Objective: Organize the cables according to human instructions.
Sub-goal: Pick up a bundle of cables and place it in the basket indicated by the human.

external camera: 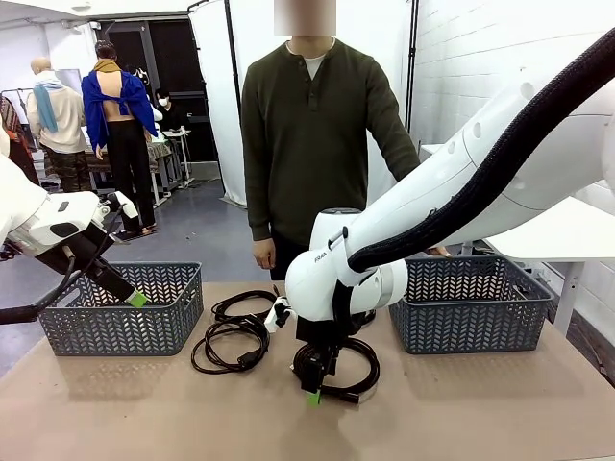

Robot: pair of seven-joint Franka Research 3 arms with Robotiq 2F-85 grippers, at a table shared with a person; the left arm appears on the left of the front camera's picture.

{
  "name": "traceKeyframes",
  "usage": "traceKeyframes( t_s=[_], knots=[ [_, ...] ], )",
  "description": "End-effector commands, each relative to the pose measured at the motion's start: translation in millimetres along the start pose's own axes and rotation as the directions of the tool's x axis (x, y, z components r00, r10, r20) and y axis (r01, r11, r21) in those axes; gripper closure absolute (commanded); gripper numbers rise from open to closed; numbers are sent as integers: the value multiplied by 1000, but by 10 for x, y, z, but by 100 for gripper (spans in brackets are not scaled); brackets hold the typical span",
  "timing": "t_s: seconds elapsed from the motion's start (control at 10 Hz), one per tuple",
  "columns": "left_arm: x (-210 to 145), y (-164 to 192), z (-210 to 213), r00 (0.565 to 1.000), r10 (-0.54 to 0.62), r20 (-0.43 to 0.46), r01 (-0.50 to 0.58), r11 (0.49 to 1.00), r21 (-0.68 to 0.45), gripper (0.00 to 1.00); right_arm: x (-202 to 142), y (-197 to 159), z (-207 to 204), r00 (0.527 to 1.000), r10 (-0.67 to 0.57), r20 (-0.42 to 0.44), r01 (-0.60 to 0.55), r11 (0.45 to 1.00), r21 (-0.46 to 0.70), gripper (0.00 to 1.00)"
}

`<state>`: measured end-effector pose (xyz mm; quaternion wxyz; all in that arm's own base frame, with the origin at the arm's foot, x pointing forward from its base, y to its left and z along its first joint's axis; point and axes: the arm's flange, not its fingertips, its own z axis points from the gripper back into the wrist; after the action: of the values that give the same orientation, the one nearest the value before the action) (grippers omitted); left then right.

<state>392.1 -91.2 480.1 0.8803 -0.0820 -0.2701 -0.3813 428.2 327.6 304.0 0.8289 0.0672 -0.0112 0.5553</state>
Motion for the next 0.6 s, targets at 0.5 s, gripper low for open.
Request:
traceKeyframes(
  t_s=[0.5],
  knots=[
    [-5,8,-2,1000,11,6,-11,1000,-9,0,97,-71,-97,999,17,-32,-17,1000,2,0]
  ],
)
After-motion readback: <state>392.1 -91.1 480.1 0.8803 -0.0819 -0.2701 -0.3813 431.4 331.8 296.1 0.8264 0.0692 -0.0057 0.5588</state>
